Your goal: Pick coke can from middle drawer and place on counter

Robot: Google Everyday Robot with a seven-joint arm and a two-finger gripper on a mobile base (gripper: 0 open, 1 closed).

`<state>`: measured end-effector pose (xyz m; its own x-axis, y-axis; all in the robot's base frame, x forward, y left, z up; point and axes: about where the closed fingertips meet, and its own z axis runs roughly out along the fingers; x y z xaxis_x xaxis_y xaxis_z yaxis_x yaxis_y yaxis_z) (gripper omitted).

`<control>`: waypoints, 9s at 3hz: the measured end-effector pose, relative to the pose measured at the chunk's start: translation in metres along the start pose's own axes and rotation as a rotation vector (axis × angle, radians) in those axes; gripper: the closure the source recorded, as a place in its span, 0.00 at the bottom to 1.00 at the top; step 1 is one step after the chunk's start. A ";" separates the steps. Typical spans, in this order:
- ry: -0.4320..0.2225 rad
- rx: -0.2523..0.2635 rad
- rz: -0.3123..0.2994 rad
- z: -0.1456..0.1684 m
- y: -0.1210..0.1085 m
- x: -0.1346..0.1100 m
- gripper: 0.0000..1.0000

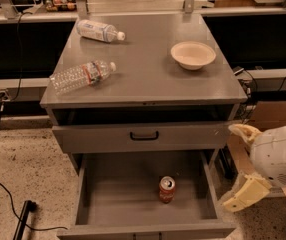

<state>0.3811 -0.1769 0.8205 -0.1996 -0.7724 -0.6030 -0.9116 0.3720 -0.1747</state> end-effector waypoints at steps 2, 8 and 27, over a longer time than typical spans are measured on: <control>-0.084 -0.091 -0.062 0.066 0.020 0.017 0.00; -0.357 0.074 -0.039 0.247 -0.015 0.095 0.00; -0.628 -0.492 -0.081 0.148 -0.012 -0.028 1.00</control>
Offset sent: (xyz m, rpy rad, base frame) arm 0.0567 0.0324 -0.1430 0.3363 -0.1957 0.0717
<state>0.4506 -0.0838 0.7242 -0.0195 -0.2988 -0.9541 -0.9977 -0.0555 0.0377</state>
